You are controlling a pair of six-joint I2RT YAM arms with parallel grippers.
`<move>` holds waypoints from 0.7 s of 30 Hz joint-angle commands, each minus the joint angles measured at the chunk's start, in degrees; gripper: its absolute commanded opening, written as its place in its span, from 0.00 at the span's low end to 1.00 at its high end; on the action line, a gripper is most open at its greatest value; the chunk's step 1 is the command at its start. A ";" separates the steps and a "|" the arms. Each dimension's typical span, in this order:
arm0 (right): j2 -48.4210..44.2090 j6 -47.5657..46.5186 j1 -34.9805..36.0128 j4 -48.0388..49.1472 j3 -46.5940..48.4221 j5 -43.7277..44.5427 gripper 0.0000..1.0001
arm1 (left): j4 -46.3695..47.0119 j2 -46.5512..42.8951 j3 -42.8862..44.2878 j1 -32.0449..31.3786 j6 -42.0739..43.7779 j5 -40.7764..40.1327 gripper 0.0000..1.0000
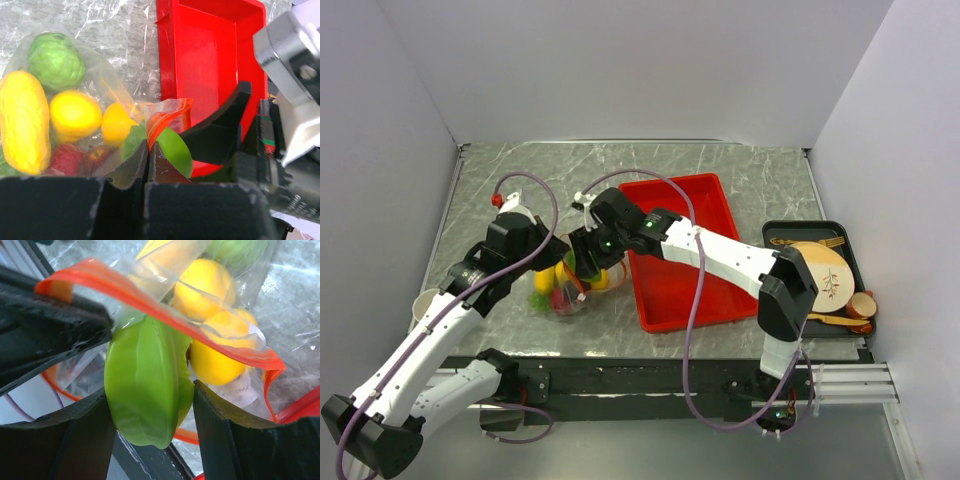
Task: Place the food in the zip-top bag and seal the zipper
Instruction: Place the fake fruit in the zipper food storage bag.
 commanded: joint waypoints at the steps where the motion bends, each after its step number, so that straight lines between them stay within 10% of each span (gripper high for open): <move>1: 1.15 2.39 0.34 3.27 3.84 2.75 0.67 | 0.74 -1.72 1.69 -0.18 0.07 0.71 0.02; 10: 2.30 4.33 0.26 2.66 7.02 9.07 0.77 | -1.72 -2.60 4.85 -0.18 0.59 -0.96 0.03; 21: -18.97 9.60 0.00 4.15 -10.37 34.22 0.88 | -1.38 -2.96 4.07 -0.18 0.15 -1.93 0.04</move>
